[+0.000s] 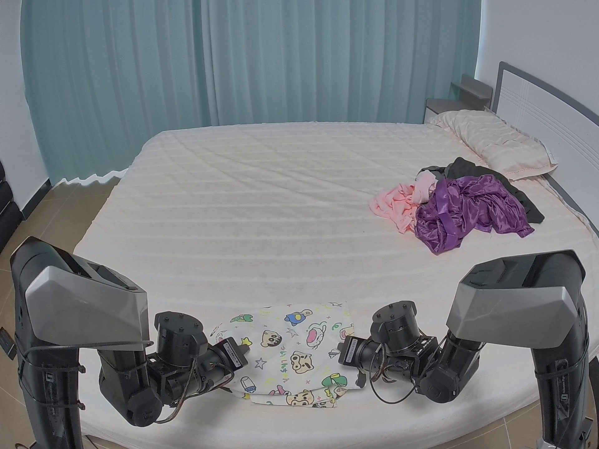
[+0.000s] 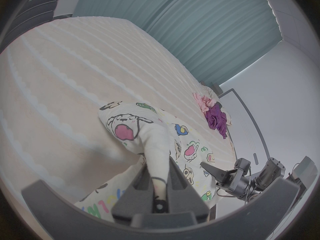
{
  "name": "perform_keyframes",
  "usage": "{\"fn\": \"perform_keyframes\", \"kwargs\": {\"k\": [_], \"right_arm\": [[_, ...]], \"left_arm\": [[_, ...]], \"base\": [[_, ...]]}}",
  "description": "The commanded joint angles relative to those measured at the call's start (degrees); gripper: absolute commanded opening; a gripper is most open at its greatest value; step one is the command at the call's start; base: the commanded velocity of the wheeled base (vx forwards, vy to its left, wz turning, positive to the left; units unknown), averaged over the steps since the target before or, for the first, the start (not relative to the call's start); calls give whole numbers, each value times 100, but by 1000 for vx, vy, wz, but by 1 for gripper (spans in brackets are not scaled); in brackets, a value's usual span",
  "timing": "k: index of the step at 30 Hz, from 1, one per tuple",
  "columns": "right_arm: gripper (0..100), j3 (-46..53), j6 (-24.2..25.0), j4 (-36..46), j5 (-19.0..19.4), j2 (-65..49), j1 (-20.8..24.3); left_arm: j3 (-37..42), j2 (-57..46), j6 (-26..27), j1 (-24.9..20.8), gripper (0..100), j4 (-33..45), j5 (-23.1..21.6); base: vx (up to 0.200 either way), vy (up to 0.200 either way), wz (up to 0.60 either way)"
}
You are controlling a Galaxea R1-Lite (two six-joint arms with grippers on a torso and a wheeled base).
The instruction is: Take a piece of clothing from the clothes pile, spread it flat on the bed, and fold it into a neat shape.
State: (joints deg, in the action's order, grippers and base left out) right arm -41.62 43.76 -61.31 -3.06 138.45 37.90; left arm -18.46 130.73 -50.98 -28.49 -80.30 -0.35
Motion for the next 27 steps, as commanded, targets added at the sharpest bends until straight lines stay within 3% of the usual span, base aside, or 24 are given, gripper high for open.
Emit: {"fn": "perform_keyframes", "kwargs": {"k": [1, 27], "right_arm": [[0, 5, 1, -4, -2, -20, -28], [0, 66, 53, 31, -28, -64, -63]], "left_arm": [[0, -30, -8, 1, 0, 6, 0], [-53, 93, 0, -16, 0, 6, -35]], "base": [[0, -200, 0], [0, -200, 0]]}}
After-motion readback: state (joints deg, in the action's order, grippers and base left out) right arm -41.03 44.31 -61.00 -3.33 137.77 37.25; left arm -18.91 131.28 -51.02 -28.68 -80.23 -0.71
